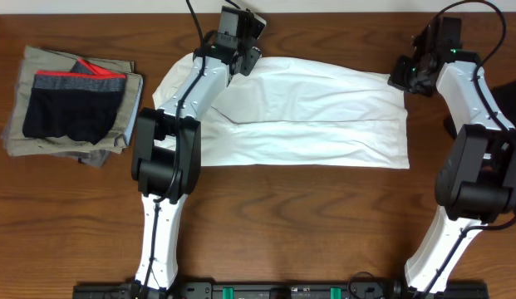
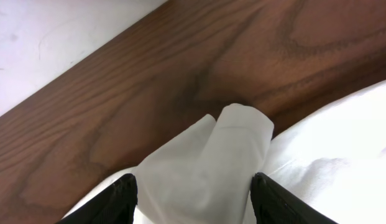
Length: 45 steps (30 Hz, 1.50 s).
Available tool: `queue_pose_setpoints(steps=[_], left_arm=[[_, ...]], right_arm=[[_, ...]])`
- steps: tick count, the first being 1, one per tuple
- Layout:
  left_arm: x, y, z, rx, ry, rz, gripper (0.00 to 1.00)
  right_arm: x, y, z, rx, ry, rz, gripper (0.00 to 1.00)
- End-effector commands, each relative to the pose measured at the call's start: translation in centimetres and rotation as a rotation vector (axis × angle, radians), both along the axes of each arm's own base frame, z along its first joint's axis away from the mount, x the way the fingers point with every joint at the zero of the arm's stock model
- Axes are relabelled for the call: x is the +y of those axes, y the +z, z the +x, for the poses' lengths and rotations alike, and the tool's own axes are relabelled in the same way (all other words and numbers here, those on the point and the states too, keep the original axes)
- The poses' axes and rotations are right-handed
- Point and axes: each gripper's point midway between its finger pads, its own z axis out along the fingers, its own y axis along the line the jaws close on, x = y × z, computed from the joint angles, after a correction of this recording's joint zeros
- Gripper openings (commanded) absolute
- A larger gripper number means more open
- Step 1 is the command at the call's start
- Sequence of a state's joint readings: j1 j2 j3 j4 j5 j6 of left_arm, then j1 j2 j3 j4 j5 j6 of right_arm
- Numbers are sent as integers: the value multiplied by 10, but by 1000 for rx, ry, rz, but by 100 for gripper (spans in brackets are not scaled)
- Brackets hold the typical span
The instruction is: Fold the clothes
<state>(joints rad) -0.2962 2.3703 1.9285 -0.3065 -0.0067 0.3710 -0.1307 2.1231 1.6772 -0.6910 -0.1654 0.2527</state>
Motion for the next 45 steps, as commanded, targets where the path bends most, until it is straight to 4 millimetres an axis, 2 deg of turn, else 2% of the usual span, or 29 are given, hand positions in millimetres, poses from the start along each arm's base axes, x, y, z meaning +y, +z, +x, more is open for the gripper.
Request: queue_pose_setpoints(steps=[1,8,12,16,21,28,32,35,41,45], left_arm=[[2,-15,1,19,-1,10,61],[2,-33,-3,54,-2,21,61],[2,-36,-3,58,-2,22,60],[4,-33,-1,46,8,24,35],[16,-11,3,11,117,13,24],[22,35,-12,22,221,-68,24],[28,51,-27,59,293,-106,24],[38,56,-38,83,372,-102,24],[50,44,-63,185,437,-60,24],[64,39,-78,227,525,-23,23]], right_arm=[[-1,21,3,-45,-1,6,1],[-1,21,3,-46,-1,5,1],[-1,21,3,-46,-2,5,1],[-2,22,4,-51,-2,4,1],[-2,21,4,-49,-2,4,1],[-16,17,-2,-15,-53,-60,1],[-18,15,-7,8,-84,-63,1],[-17,14,-10,25,-105,-52,1],[-16,11,-19,63,-122,-36,1],[-15,20,-26,73,-128,-32,1]])
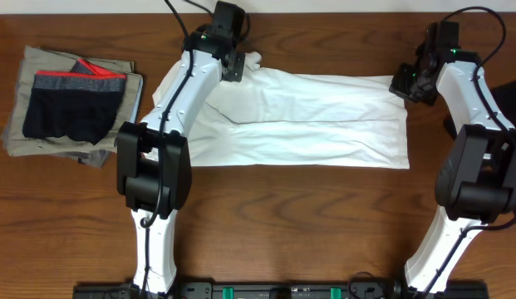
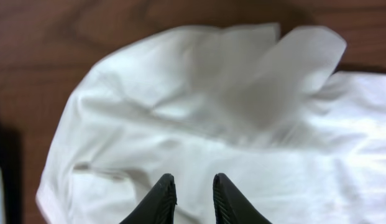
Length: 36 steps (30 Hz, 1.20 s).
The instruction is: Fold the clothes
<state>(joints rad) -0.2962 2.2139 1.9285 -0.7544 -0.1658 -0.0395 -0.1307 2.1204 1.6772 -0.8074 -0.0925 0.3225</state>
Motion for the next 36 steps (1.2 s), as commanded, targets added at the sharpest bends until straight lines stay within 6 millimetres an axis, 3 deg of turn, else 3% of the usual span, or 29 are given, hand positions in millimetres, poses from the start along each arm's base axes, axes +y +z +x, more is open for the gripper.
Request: queue_pose_setpoints(steps=[1,6,7,10,13,19,23,32,36], left_arm=[[13,9,-4,-11,97,20,23],[12,14,-9,-2,104,6,21],[10,15,-7,-7,96,-4,27],[-20,14,-6,13,-91,-101,72],[-49,18,-6,-1,-296,-142,87],[-79,29,8,-113,-473,-84,88],[-93,22,18,-155,-541,-56,88],[-79,-31,38,-136,-555,98,87],[-74,-43,46,-143,-568,153,87]], right_arm=[[-6,33,0,-55,-40,-10,1],[-4,56,-4,-89,-39,-10,1],[-4,60,-4,-96,-39,-10,1],[-3,63,-5,-98,-35,-11,1],[-2,62,-6,-95,-32,-7,1],[7,63,-4,-100,-13,-8,1],[10,63,-3,-102,-6,-8,1],[16,63,-2,-105,31,-17,1],[16,63,-2,-105,34,-18,1]])
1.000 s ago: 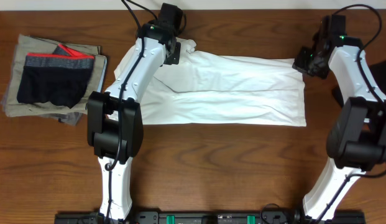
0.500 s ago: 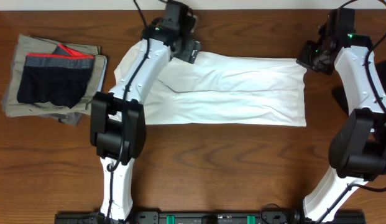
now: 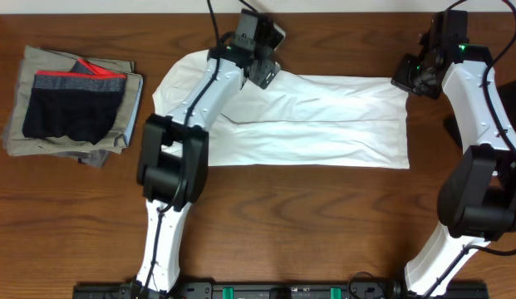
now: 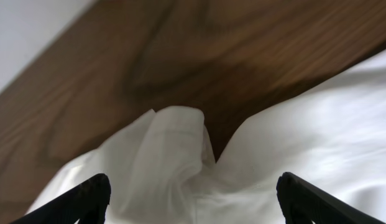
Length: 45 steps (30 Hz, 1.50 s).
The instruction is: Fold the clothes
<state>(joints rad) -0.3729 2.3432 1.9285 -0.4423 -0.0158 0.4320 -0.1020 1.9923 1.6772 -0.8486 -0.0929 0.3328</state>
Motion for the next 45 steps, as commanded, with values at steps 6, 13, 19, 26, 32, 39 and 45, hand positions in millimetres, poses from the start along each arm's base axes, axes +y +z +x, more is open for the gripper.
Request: queue_pose_setpoints(steps=[6,13,19,26,32,39,45], left_arm=[[14,-26,13,-24,-8,96,85],[22,-29,22,-56,25,124,79],[26,-36,24,-53,32,126,71],[30,-42,28,-61,41,123,61],[36,-36,33,-93,83,149,49],[45,-9,33,-124,230,106,33],[49,18,22,-106,318,41,25]], right_arm=[[2,8,2,-21,29,-20,1],[2,8,3,-22,37,-23,1],[2,8,3,-22,37,-22,1],[3,8,2,-19,51,-28,1],[2,7,1,-18,51,-29,1],[-1,5,-3,5,40,-49,1],[-9,2,-12,43,23,-87,1]])
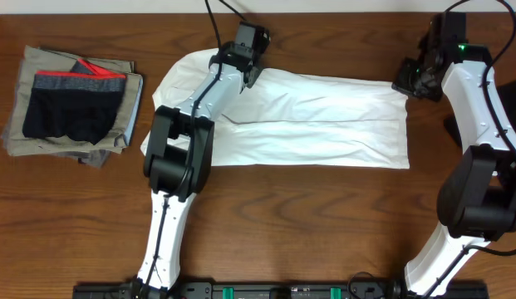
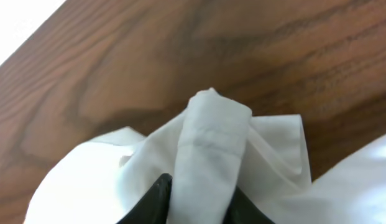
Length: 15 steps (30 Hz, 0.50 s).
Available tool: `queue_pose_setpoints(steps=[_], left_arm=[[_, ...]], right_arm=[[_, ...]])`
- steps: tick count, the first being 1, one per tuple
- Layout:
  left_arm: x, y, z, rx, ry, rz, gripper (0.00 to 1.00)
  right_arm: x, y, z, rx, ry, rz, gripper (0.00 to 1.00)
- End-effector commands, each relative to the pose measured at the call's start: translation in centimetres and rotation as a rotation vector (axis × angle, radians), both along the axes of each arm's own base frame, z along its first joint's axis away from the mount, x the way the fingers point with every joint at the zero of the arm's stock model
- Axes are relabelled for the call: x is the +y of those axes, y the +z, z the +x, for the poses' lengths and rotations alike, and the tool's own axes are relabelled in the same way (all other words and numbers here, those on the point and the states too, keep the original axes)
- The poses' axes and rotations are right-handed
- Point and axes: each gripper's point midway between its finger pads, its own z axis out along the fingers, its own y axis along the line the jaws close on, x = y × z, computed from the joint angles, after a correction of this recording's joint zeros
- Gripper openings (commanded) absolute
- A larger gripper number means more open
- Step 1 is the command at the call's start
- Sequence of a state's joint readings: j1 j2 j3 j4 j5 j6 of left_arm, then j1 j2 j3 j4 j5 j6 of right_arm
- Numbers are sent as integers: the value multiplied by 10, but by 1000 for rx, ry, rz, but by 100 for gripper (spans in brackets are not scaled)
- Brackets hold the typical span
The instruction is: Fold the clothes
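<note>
A white garment (image 1: 324,116) lies spread across the middle of the table, folded lengthwise. At its far left corner my left gripper (image 1: 241,55) is shut on a bunched fold of the white cloth (image 2: 211,134). In the left wrist view that fold stands up between the two black fingers (image 2: 156,198) of the left gripper (image 2: 197,188). My right gripper (image 1: 410,79) is at the garment's far right corner. The overhead view does not show how its jaws stand.
A stack of folded clothes (image 1: 71,104) lies at the left, khaki pieces with dark shorts with a red and grey waistband on top. A dark object (image 1: 511,93) sits at the right edge. The table's far edge (image 2: 25,31) runs just behind the left gripper.
My left gripper was wide open over the bunched sleeve. Now it is shut on that fold, a little further left. The right arm has hardly moved.
My left gripper stood open around the sleeve end at the far left corner. Then it was nearly shut and empty above the cloth. Then it was wide open by the sleeve, and now it grips the fold. The right gripper stayed at the far right corner.
</note>
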<state>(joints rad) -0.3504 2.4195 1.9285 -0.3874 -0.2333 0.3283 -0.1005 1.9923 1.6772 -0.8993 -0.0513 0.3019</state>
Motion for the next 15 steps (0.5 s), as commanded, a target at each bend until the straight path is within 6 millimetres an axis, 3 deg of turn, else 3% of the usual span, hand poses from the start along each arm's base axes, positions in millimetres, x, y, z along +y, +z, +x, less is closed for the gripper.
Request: queue_pose_setpoints(steps=[1,9,15], left_arm=[[3,51,1,-74,92,-70,25],[14,82,-26,-35,251,-164,25],[24,84,-55,51,370,-190,19]], right_arm=[[-3,7,0,-8,9,-42,1],[-4,5,-5,12,-28,-34,1],[-4,3,-11,38,-38,-28,1]])
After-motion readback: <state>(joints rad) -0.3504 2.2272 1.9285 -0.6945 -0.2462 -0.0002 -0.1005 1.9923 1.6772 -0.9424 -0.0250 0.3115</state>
